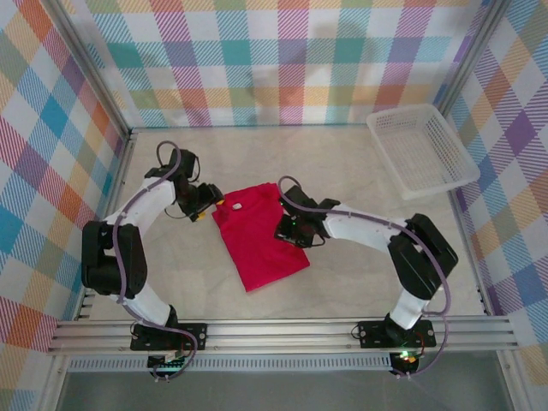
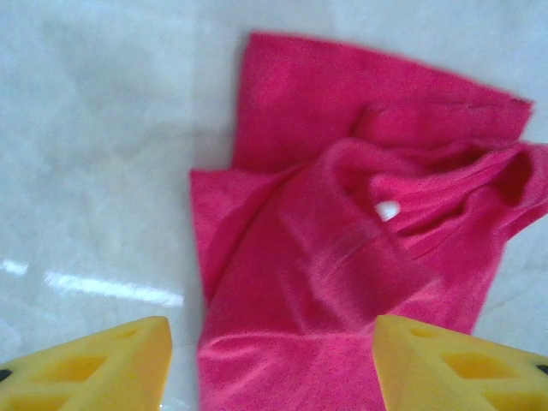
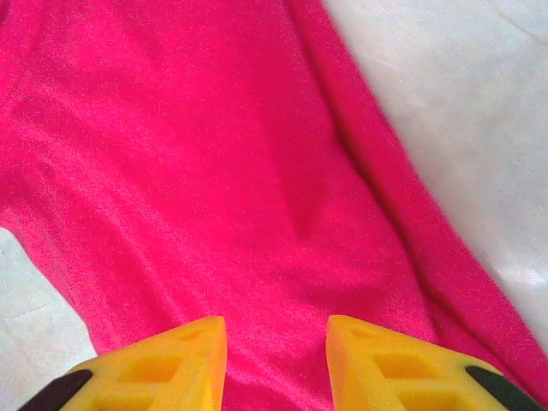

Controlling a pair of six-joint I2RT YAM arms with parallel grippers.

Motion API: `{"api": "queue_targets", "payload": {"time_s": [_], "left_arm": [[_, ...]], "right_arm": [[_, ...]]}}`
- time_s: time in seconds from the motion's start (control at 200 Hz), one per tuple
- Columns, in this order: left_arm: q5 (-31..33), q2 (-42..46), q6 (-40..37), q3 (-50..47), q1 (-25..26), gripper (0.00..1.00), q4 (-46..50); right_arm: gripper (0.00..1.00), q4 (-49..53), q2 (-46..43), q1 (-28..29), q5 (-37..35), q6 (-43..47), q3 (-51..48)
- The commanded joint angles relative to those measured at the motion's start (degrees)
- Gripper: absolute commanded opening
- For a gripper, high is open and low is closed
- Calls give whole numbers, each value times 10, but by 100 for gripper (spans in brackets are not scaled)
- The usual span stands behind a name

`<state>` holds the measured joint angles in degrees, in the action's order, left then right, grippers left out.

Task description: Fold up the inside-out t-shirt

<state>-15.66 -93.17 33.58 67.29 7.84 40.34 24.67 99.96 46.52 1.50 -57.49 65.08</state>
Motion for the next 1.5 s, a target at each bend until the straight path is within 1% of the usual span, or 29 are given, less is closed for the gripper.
{"api": "queue_targets", "payload": {"time_s": [0.0,0.065,0.14,0.18,0.225,0.335,0.42,0.45,0.475,0.51,0.555,0.605,0.635,0.65,0.675,0.745,0.825,0.87,0.915,0.93,1.03,1.085,1.145,1.235,1.335,1.385,1.455,1.495], "left_arm": [[-46,-2,14,-34,3,65,-35],[-77,-25,28,-44,4,63,-67],[-80,-52,29,-39,5,58,-83],[-76,-69,27,-29,6,54,-85],[-72,-91,20,-7,6,50,-78],[-57,-142,1,61,5,46,-52],[-28,-178,-20,124,3,39,-3],[-20,-187,-26,142,1,35,17],[-15,-189,-29,153,1,32,29],[-7,-187,-30,162,0,31,39],[-3,-176,-30,160,0,30,39],[-2,-154,-28,149,0,31,28],[-3,-136,-32,141,1,34,20],[-3,-128,-33,136,1,37,14],[-3,-115,-37,129,1,44,10],[1,-82,-51,114,1,57,4],[1,-46,-60,91,-1,75,-10],[-21,-30,-57,73,-6,86,-30],[-43,-18,-49,57,-15,99,-48],[-50,-16,-46,53,-19,100,-52],[-85,-8,-38,33,-37,100,-75],[-95,-3,-40,19,-39,100,-91],[-116,7,-41,-4,-39,100,-121],[-127,25,-38,-41,-39,87,-160],[-117,32,-46,-62,-38,71,-167],[-110,29,-49,-68,-38,67,-165],[-111,20,-51,-77,-37,62,-172],[-117,12,-51,-82,-37,61,-178]], "right_arm": [[34,15,67,2,19,27,22],[33,8,89,4,40,7,18],[33,-13,92,18,51,-21,-9],[33,-15,87,36,48,-34,-23],[33,-10,81,59,40,-50,-35],[33,7,47,115,15,-81,-57],[34,40,2,129,-18,-83,-58],[36,53,-17,129,-32,-79,-57],[40,65,-33,127,-50,-72,-53],[47,79,-55,125,-75,-56,-47],[58,92,-80,118,-108,-29,-38],[72,94,-96,102,-130,6,-32],[77,89,-101,86,-131,26,-31],[79,86,-101,78,-129,33,-30],[81,78,-101,60,-123,47,-31],[83,50,-88,9,-92,82,-31],[83,27,-49,-40,-58,118,-14],[82,24,-20,-60,-37,137,6],[82,27,9,-71,-22,154,33],[82,29,19,-73,-21,159,43],[80,42,80,-77,-8,187,105],[79,46,110,-78,-2,193,132],[76,46,140,-78,2,194,158],[71,48,179,-79,7,192,187],[64,44,202,-79,9,189,200],[56,39,208,-79,12,188,202],[43,33,212,-80,18,188,202],[39,33,213,-80,19,187,202]]}}
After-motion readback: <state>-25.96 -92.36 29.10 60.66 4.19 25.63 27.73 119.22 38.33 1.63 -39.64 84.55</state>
